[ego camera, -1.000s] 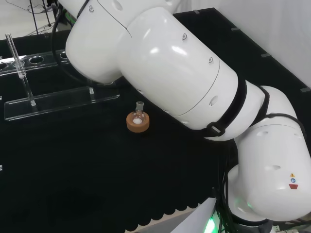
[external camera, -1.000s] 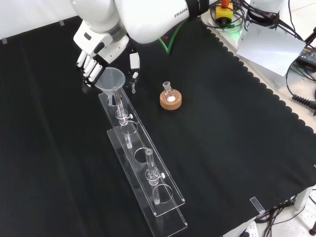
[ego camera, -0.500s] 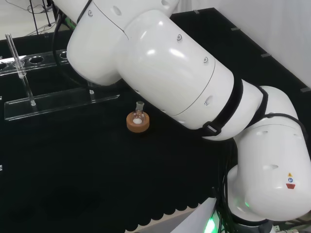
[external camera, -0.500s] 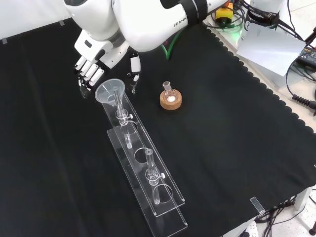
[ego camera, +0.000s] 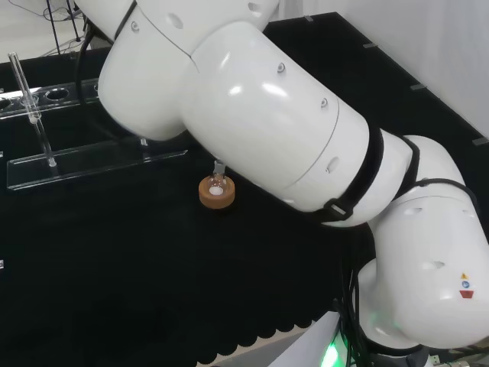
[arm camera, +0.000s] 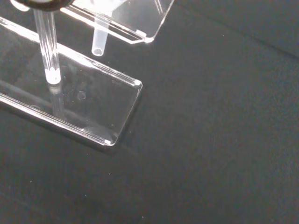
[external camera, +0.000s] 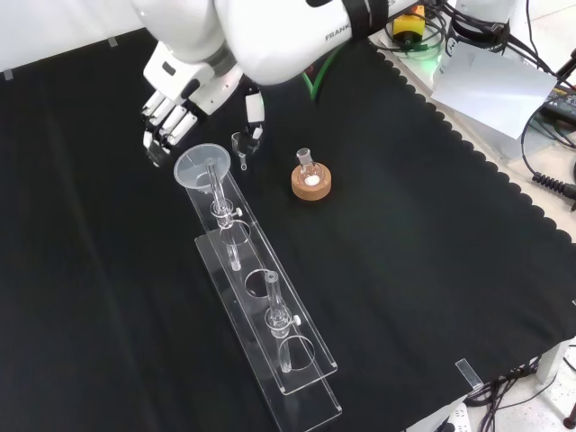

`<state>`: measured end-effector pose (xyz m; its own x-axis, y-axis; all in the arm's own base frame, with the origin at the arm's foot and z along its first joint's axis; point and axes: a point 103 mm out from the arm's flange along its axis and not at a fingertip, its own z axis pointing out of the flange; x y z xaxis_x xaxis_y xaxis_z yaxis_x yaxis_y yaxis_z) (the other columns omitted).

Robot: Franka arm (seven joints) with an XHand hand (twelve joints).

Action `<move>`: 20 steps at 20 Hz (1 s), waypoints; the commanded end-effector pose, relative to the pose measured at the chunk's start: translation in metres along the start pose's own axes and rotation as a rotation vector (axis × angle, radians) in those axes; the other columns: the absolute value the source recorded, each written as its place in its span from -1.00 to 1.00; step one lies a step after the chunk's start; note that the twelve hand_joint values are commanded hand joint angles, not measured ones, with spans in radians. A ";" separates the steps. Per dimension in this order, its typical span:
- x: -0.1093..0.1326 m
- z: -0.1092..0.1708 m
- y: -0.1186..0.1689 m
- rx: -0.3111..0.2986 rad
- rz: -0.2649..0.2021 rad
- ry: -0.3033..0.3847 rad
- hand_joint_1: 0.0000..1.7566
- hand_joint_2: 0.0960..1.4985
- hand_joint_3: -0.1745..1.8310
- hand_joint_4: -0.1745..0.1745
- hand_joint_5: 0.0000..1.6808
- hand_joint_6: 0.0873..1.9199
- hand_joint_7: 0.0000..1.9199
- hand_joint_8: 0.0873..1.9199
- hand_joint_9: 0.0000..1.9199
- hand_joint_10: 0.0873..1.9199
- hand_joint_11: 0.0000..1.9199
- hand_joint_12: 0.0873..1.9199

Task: Put the funnel back on the funnel stand.

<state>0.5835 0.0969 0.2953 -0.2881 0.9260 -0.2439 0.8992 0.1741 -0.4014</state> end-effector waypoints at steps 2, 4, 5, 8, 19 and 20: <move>-0.020 -0.011 -0.063 -0.109 0.055 0.054 -0.26 -0.17 -0.39 -0.39 -0.86 -1.00 -0.99 -0.74 -0.93 -0.28 -1.00 0.42; -0.023 -0.010 -0.081 -0.129 0.073 0.068 -0.26 -0.15 -0.39 -0.40 -0.83 -1.00 -1.00 -0.60 -0.88 -0.28 -1.00 0.46; -0.024 -0.009 -0.089 -0.139 0.081 0.077 -0.26 -0.15 -0.39 -0.40 -0.81 -1.00 -1.00 -0.54 -0.86 -0.28 -1.00 0.48; -0.025 -0.005 -0.116 -0.164 0.102 0.100 -0.26 -0.12 -0.37 -0.40 -0.77 -1.00 -0.96 -0.40 -0.78 -0.28 -0.98 0.50; -0.029 0.024 -0.202 -0.174 0.191 0.153 -0.27 -0.08 -0.33 -0.41 -0.71 -1.00 -0.91 -0.35 -0.69 -0.30 -0.91 0.49; -0.030 0.027 -0.208 -0.171 0.197 0.157 -0.27 -0.08 -0.33 -0.41 -0.71 -1.00 -0.91 -0.34 -0.68 -0.30 -0.91 0.49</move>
<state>0.4453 0.0520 0.3616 -0.1287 0.9741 -0.1860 0.9705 0.0851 -0.2256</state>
